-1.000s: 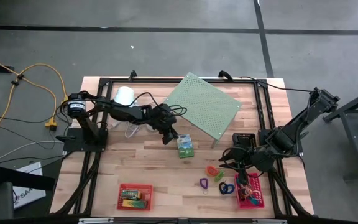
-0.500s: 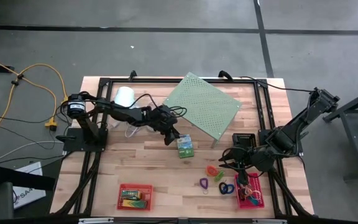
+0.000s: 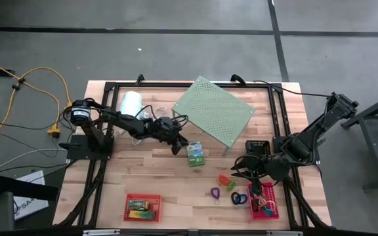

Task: Pick & Place Office Desk Supplies
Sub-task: Put the crayon box into the orange bin

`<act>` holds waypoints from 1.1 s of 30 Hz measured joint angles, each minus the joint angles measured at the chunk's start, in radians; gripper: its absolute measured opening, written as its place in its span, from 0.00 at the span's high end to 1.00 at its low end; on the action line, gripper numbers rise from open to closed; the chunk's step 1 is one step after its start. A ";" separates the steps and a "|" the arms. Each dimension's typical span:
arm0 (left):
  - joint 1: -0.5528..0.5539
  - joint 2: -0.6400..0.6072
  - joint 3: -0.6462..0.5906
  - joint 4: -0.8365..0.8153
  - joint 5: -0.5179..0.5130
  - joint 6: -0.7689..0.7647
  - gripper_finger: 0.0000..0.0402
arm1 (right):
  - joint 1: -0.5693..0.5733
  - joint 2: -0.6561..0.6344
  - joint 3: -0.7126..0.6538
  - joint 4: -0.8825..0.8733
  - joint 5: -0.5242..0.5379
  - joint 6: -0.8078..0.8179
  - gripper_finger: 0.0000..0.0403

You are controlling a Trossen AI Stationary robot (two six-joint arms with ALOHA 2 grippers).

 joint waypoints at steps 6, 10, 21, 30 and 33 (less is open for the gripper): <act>0.004 0.000 0.000 0.005 -0.002 -0.035 0.73 | 0.000 0.000 0.000 0.000 0.000 0.000 0.79; 0.004 0.000 0.000 0.005 -0.002 -0.060 0.73 | 0.000 0.000 0.000 0.000 0.000 0.000 0.79; 0.003 0.000 0.000 -0.025 -0.018 -0.070 0.73 | 0.000 0.000 0.000 0.000 0.000 0.000 0.79; -0.010 0.000 0.000 -0.041 -0.076 -0.051 0.73 | 0.000 0.000 0.000 0.000 0.000 0.000 0.79; -0.013 0.000 0.000 -0.045 -0.092 -0.051 0.73 | 0.000 0.000 0.000 0.000 0.000 0.000 0.79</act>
